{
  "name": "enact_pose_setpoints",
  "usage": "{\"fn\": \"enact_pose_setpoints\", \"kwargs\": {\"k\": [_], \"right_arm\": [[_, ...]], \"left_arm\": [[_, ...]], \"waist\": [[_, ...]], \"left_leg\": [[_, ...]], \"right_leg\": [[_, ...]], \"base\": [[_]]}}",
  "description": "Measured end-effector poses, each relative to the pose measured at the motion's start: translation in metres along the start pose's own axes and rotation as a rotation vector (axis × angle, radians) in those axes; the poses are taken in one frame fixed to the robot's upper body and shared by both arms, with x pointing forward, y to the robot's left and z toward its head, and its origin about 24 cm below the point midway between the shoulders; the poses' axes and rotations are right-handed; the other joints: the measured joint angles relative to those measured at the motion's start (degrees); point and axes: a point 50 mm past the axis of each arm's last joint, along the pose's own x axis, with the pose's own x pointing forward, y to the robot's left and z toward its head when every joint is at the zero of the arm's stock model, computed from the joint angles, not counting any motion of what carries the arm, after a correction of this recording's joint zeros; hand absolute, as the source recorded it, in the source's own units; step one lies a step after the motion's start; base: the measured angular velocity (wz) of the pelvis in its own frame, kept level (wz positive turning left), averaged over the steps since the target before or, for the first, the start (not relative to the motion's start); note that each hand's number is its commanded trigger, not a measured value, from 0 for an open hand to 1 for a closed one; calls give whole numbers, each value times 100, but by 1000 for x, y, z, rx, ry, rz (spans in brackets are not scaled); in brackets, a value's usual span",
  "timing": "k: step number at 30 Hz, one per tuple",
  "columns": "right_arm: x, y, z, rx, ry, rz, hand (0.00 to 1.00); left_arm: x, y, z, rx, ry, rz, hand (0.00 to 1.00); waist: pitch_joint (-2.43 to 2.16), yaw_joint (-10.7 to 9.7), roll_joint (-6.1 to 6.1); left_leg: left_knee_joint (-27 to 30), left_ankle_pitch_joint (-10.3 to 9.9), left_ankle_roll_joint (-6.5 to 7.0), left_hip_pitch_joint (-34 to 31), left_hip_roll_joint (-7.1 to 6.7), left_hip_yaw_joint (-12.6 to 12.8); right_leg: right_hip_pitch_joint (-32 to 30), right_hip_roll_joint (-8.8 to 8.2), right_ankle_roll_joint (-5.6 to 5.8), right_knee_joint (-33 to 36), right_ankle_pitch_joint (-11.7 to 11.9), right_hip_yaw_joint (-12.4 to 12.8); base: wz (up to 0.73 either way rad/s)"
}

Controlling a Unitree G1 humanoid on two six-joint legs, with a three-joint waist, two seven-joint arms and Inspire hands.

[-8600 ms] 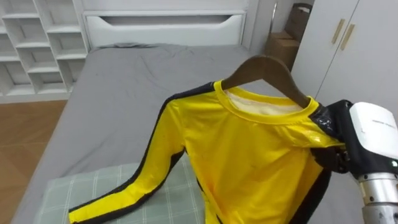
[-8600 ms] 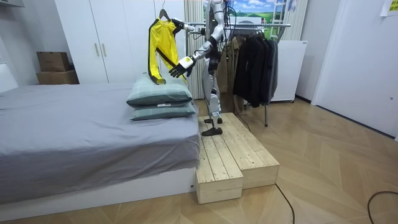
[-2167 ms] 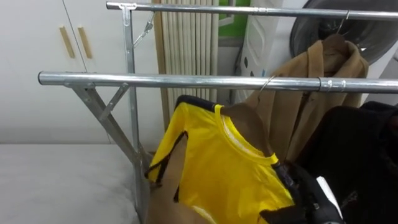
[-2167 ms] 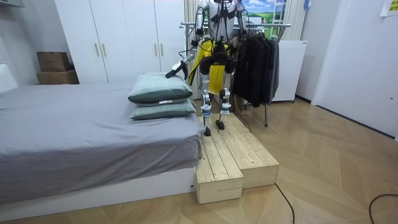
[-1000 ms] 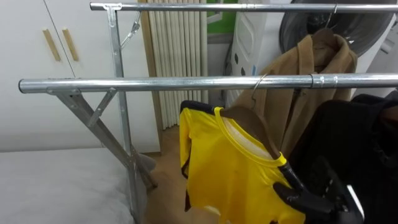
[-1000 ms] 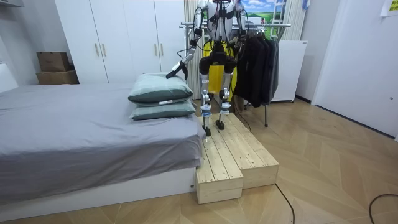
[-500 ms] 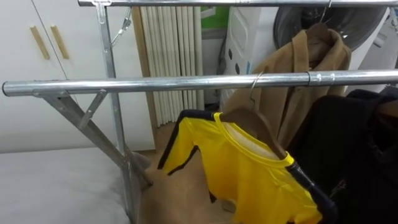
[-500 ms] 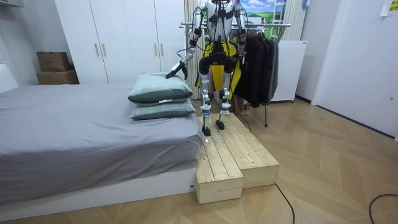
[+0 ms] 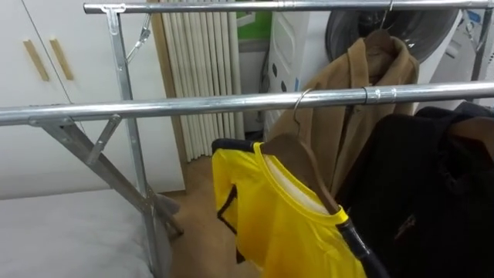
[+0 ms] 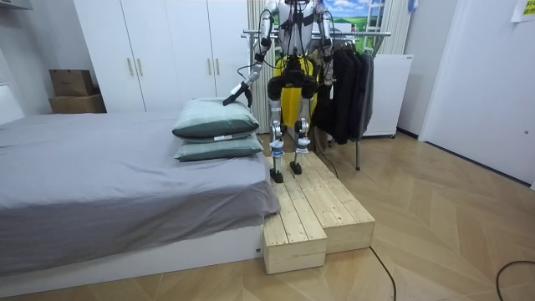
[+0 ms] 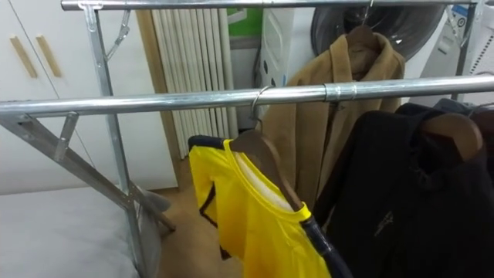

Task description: Hang clothes

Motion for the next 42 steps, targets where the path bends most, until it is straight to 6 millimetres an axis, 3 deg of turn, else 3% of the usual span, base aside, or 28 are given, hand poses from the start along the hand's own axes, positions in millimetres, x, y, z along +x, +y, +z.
{"fn": "enact_pose_setpoints", "kwargs": {"k": [8,20,28,42], "right_arm": [[-6,-6,-30,156,115,3,0],[-11,-9,-50,336,214,13,0],[-10,-7,-50,351,245,23,0],[-3,-6,-36,298,228,23,0]], "left_arm": [[-2,-4,0,3,-6,-29,0],[0,-3,-5,9,4,-84,0],[2,-1,-5,-75,36,-99,0],[2,-2,-3,-96,38,-152,0]], "waist": [[18,11,60],[2,-9,59],[-49,-83,34],[-38,-81,67]], "left_leg": [[-9,-1,3,-21,-5,-53],[-10,-3,7,6,-5,-106],[21,-6,17,22,-15,-174],[14,-19,36,-35,-19,-200]], "right_leg": [[7,-6,-40,-57,52,-24],[57,-22,-8,-61,9,-67],[144,-56,16,-136,19,-146],[94,-62,-17,-151,49,-179]], "base": [[0],[1],[4],[0]]}}
